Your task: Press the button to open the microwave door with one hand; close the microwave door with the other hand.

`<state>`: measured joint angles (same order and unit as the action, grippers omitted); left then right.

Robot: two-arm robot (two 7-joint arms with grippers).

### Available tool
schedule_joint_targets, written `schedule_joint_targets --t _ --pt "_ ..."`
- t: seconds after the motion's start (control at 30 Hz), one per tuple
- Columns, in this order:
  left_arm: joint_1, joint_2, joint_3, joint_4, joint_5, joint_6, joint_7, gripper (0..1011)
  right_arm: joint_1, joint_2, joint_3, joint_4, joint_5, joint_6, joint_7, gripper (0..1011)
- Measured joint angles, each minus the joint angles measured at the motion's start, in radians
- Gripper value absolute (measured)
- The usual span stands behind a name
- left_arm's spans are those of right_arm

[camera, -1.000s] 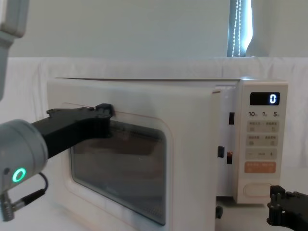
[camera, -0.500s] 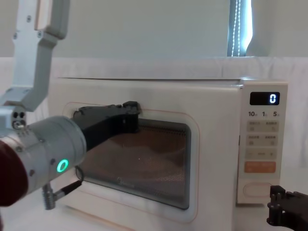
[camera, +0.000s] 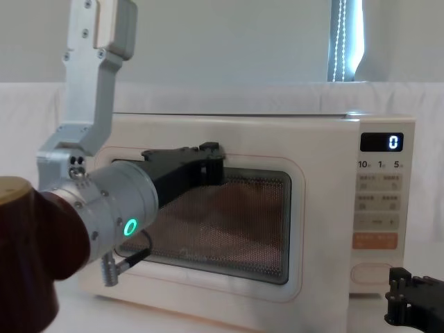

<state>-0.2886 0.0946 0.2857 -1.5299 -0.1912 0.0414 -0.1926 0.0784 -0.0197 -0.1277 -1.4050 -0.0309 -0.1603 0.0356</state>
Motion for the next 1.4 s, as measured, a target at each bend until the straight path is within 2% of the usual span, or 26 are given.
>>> schedule_joint_targets --t 0.07,0.73,1.03,1.4 --pt "-0.028 -0.01 0.007 0.038 0.005 -0.005 0.0 0 0.0 0.0 0.0 0.0 0.0 0.0 0.0 0" --pt "-0.12 -0.04 0.026 0.178 0.015 -0.04 -0.022 0 0.0 0.0 0.0 0.0 0.0 0.0 0.0 0" --pt "-0.153 -0.055 0.032 0.21 0.02 -0.059 -0.024 0 0.0 0.0 0.0 0.0 0.0 0.0 0.0 0" --pt "-0.184 -0.066 0.03 0.231 0.028 -0.058 -0.016 0 0.0 0.0 0.0 0.0 0.0 0.0 0.0 0"
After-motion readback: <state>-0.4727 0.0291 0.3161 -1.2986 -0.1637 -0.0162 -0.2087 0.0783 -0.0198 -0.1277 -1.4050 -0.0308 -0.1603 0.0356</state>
